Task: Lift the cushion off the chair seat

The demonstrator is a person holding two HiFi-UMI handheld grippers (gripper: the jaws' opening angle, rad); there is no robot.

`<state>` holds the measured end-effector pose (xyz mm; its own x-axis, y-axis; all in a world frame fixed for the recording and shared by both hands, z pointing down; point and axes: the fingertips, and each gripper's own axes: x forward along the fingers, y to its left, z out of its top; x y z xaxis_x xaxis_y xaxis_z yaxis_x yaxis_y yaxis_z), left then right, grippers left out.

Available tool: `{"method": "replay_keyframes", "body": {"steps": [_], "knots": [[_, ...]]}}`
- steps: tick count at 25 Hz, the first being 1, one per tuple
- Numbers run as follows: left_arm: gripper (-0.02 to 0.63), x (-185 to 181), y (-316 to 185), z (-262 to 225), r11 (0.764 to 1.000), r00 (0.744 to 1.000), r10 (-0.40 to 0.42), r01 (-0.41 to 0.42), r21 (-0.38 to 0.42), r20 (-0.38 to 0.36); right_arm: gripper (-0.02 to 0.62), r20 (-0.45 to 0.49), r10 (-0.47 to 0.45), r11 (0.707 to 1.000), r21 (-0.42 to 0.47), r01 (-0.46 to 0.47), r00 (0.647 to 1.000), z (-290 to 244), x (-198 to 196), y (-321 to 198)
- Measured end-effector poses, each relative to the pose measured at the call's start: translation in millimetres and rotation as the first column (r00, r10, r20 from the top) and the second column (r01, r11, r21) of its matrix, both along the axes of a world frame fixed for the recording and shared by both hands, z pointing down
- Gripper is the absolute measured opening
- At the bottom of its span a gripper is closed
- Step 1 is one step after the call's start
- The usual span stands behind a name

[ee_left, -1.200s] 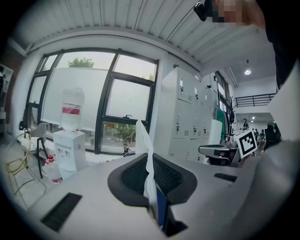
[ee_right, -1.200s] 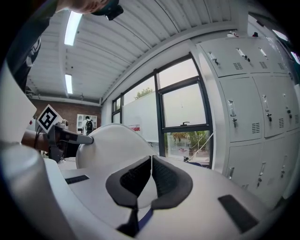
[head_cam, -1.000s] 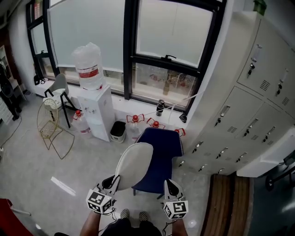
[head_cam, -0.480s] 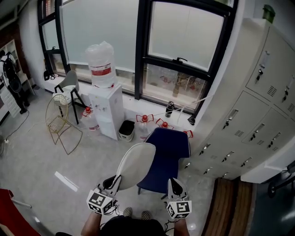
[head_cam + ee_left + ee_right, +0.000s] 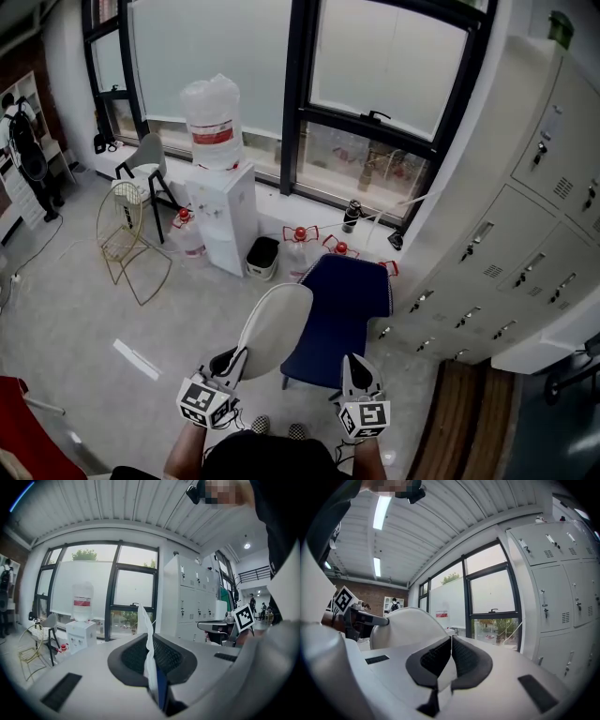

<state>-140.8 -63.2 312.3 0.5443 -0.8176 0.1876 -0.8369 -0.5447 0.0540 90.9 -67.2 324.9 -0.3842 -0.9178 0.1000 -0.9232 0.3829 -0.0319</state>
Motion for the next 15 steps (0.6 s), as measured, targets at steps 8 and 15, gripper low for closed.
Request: {"method": "replay_keyframes", "body": {"steps": [8, 15], "knots": [[0.035, 1.5, -8.6, 0.0, 1.0, 1.0, 0.008, -0.008, -0.003, -0.004, 0.029, 0.007, 0.007, 1.0, -0.011, -0.007, 1.0, 2.5, 1.5, -6.8], [0.035, 6.5, -11.6, -0.4, 1.0, 1.0, 0.025, -0.025, -0.003, 0.003, 0.029, 0.011, 0.003, 1.0, -0.02, -0.003, 1.0, 5.5, 0.6, -8.6]]}}
